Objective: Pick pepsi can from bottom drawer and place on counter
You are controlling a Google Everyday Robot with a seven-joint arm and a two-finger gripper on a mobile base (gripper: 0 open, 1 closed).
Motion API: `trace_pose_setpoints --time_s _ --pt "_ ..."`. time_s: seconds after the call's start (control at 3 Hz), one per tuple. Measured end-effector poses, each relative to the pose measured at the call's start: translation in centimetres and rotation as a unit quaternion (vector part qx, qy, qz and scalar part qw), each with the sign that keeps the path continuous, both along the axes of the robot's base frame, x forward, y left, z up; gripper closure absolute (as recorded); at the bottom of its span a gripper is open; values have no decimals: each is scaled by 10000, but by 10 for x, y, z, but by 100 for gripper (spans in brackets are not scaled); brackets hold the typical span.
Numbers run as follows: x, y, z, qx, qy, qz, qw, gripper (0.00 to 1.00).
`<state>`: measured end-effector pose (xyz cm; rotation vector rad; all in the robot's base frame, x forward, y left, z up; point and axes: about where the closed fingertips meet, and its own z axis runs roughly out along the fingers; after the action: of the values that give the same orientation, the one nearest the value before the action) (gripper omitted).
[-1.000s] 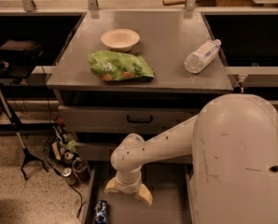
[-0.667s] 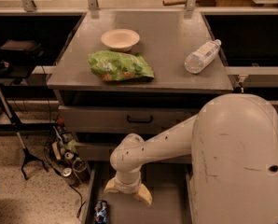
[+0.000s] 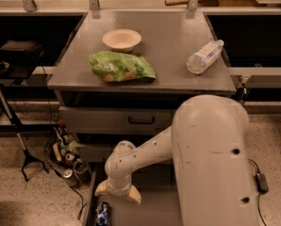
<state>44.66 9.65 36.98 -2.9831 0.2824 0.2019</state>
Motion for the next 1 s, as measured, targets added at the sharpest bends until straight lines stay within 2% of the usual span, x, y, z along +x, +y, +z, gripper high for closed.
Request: trace_pose_setpoints --time_s 0.33,0.67,1.0 --pt "17 21 -40 38 48 160 9999 0" --pt "20 26 -79 57 228 206 9995 0" --pt "13 32 -113 37 247 259 9994 0"
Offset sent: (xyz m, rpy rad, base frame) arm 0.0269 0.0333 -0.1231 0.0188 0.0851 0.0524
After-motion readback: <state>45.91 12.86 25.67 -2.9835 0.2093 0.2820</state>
